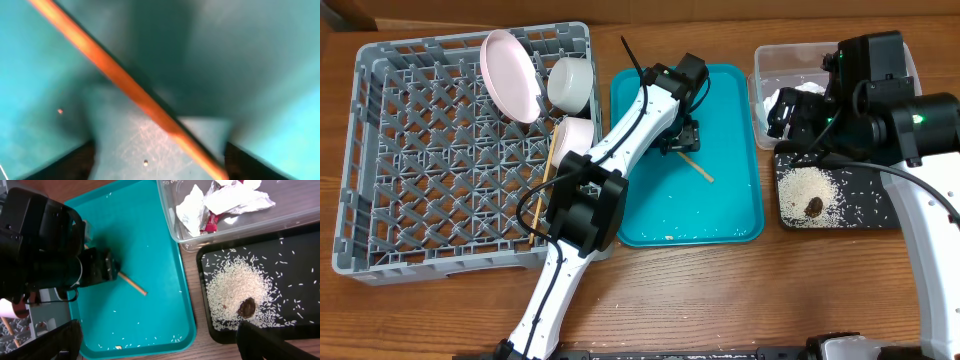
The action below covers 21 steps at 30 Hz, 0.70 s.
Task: Sort waste into correct bins and load items into the dishwasher
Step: 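Lower left gripper and grasp the remaining chopstick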
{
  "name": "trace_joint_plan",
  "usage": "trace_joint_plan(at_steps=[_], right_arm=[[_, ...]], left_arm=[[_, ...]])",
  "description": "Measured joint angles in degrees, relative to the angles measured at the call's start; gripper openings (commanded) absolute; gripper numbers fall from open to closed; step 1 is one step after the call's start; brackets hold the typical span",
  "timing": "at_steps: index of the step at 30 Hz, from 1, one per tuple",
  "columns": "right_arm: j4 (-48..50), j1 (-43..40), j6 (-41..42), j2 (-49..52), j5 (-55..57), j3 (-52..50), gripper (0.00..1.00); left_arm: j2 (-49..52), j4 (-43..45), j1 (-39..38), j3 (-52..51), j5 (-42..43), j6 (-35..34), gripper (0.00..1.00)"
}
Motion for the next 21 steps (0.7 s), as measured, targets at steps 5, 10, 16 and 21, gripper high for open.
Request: trace_joint_plan(at_steps=[5, 10, 16, 21], right_arm=[[-0.04, 0.0, 0.0, 0.0, 0.02, 0.0, 1.0], [-0.02, 0.02, 0.0, 0.0, 0.02, 0.0, 1.0], [-0.04, 0.0, 0.02, 0.0, 0.0, 0.0, 1.0], [-0.04, 0.0, 0.0, 0.0, 0.0, 0.0, 1.0]], left_arm=[[0.0, -1.4, -0.04, 0.0, 2.71, -1.68, 0.3], [0.0, -1.03, -0.44, 0.0, 4.57, -3.21, 0.09], [0.0, 0.55, -1.03, 0.0, 4.44, -3.61, 0.04], [0.42, -2.43, -1.01, 1.64, 3.96, -1.9, 0.04]])
